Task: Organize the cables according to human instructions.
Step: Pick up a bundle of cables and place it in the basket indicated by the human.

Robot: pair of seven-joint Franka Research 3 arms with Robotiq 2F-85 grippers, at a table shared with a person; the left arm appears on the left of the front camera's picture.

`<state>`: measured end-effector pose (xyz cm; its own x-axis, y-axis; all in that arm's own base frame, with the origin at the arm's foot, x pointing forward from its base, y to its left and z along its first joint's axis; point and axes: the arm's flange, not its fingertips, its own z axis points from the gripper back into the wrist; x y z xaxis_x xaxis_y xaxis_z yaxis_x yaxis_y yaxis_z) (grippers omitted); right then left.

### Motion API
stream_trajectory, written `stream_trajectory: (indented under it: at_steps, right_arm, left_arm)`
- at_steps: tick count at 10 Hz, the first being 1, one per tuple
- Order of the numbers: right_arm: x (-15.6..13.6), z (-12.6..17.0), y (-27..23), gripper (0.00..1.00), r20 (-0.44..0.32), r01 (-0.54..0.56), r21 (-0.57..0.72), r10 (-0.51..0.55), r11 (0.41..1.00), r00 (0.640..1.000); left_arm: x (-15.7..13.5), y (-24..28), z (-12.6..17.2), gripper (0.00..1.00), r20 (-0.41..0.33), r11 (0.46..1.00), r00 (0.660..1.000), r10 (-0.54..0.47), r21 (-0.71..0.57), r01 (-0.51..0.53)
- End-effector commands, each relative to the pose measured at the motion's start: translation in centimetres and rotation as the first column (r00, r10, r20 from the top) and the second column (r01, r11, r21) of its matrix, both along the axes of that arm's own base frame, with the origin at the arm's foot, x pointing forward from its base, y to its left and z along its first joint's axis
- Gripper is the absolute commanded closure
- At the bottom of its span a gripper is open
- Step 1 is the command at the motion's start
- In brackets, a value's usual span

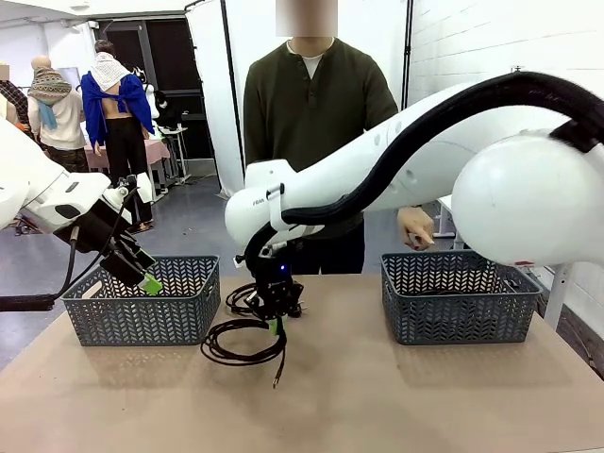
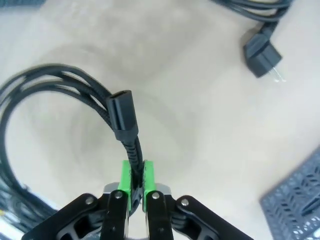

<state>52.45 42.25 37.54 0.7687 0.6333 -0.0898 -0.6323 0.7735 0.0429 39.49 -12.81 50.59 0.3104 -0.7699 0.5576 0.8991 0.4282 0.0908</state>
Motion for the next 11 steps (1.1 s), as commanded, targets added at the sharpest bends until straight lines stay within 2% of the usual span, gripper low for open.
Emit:
stream_trajectory:
  at_steps: [1, 3, 5, 7, 8, 9, 10, 11]
  right_arm:
    - [-0.2, 3.5, -1.3, 1.00, -0.002, -0.210, -0.057, 0.210, 0.976, 0.978]
    - [-0.9, 6.9, -3.0, 1.00, -0.037, -0.349, -0.071, 0.347, 0.934, 0.937]
    - [-0.4, 9.7, -5.4, 1.00, -0.070, -0.477, -0.099, 0.472, 0.873, 0.879]
    - [0.3, 12.0, -7.6, 1.00, -0.092, -0.548, -0.050, 0.542, 0.835, 0.835]
    - [0.2, 12.7, -8.2, 1.00, -0.073, -0.568, -0.035, 0.565, 0.822, 0.822]
    - [-0.2, 13.2, -8.5, 1.00, -0.032, -0.529, -0.036, 0.529, 0.848, 0.848]
    - [0.4, 12.2, -7.8, 1.00, -0.079, -0.539, -0.053, 0.535, 0.840, 0.841]
    - [0.4, 12.2, -7.8, 1.00, -0.079, -0.539, -0.053, 0.535, 0.840, 0.841]
  left_arm:
    - [0.3, 0.4, -0.1, 0.00, 0.001, 1.000, 1.000, -0.021, -0.016, 0.021]
    - [0.3, 0.4, -0.1, 0.00, 0.001, 1.000, 1.000, -0.021, -0.016, 0.021]
    - [0.3, 0.4, -0.1, 0.00, 0.001, 1.000, 1.000, -0.021, -0.016, 0.021]
    - [0.3, 0.4, -0.1, 0.00, 0.001, 1.000, 1.000, -0.021, -0.016, 0.021]
    - [0.3, 0.4, -0.1, 0.00, 0.001, 1.000, 1.000, -0.021, -0.016, 0.021]
    - [0.3, 0.4, -0.1, 0.00, 0.001, 1.000, 1.000, -0.021, -0.016, 0.021]
    - [0.3, 0.4, -0.1, 0.00, 0.001, 1.000, 1.000, -0.021, -0.016, 0.021]
    - [0.3, 0.4, -0.1, 0.00, 0.001, 1.000, 1.000, -0.021, -0.016, 0.021]
